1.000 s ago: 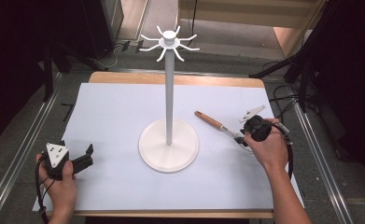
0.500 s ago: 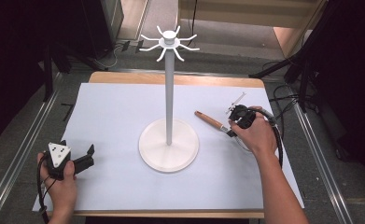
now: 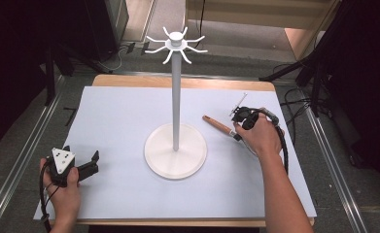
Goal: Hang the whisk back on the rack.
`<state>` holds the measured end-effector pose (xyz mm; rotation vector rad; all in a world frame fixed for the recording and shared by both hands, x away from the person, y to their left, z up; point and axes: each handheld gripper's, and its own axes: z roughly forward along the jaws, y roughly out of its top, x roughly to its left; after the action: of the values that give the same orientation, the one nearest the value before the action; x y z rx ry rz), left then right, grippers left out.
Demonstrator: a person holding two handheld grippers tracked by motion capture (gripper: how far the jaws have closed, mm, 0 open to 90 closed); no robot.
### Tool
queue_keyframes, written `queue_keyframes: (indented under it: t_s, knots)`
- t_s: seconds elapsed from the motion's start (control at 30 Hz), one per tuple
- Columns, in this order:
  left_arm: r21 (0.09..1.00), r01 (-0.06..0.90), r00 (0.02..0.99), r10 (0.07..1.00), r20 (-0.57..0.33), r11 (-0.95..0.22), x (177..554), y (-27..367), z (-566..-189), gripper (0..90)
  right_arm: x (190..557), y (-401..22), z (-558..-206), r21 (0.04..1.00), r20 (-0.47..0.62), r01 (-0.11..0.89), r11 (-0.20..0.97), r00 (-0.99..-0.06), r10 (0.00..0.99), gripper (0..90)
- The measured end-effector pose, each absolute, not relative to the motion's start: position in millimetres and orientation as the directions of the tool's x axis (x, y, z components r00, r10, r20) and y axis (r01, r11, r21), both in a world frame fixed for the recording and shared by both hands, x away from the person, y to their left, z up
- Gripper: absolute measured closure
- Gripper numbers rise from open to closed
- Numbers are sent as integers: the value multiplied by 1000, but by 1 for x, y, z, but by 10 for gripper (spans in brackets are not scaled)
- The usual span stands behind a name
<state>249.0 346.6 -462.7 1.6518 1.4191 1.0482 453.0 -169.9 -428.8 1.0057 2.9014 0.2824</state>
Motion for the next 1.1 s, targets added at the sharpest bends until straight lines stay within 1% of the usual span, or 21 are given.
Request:
queue_keyframes:
  t_s: [0.2, 0.27, 0.37, 0.47, 0.6, 0.7, 0.77, 0.93, 1.1]
  knots:
    - [897, 416, 71, 989, 133, -150, 249, 346, -463, 73, 459, -169, -434, 163, -1, 630, 759, -769, 639, 688]
    - [897, 417, 72, 989, 132, -150, 249, 346, -463, 73, 461, -168, -435, 159, 23, 631, 759, -771, 636, 721]
    - [897, 417, 70, 989, 134, -151, 249, 346, -463, 73, 464, -166, -437, 143, 64, 631, 762, -774, 629, 748]
    - [895, 418, 72, 988, 137, -155, 249, 345, -463, 73, 466, -164, -437, 129, 55, 631, 765, -775, 630, 784]
    - [895, 418, 73, 988, 139, -157, 249, 345, -463, 73, 467, -159, -437, 109, 46, 626, 772, -779, 626, 810]
    - [894, 419, 74, 987, 140, -159, 249, 345, -463, 73, 468, -156, -441, 90, 31, 615, 783, -788, 615, 807]
    - [893, 420, 78, 987, 144, -163, 249, 345, -463, 74, 468, -154, -442, 98, 30, 609, 787, -792, 609, 806]
    - [891, 420, 79, 985, 152, -171, 250, 344, -463, 73, 469, -150, -442, 73, 34, 620, 781, -784, 620, 784]
    - [890, 419, 87, 983, 160, -182, 249, 344, -463, 74, 471, -144, -442, 33, 12, 613, 790, -790, 613, 821]
